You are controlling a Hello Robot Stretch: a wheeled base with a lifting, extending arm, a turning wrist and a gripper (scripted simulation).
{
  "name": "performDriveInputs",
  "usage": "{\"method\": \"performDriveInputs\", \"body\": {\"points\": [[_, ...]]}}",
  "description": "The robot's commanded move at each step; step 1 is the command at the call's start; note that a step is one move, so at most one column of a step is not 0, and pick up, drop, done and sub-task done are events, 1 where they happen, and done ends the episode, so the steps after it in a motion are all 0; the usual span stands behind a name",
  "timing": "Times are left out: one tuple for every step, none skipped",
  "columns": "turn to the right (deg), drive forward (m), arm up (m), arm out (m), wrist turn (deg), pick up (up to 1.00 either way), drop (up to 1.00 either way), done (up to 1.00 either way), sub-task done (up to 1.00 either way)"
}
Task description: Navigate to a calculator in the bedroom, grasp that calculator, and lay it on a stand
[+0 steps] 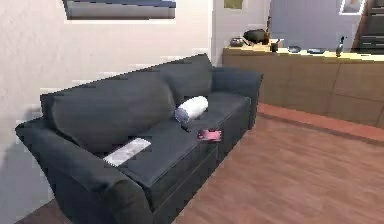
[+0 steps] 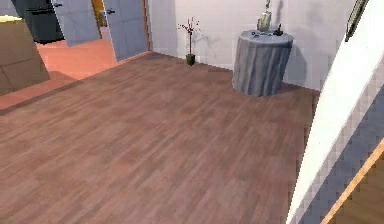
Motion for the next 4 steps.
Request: {"method": "performDriveInputs", "body": {"points": [[45.0,0.00,0.00,0.00,0.0,0.00,0.00,0.00,0.00],[15.0,0.00,0.00,0.00,0.0,0.00,0.00,0.00,0.00],[0.0,1.00,0.00,0.00,0.0,0.00,0.00,0.00,0.00],[0.0,1.00,0.00,0.00,0.0,0.00,0.00,0.00,0.00]]}}
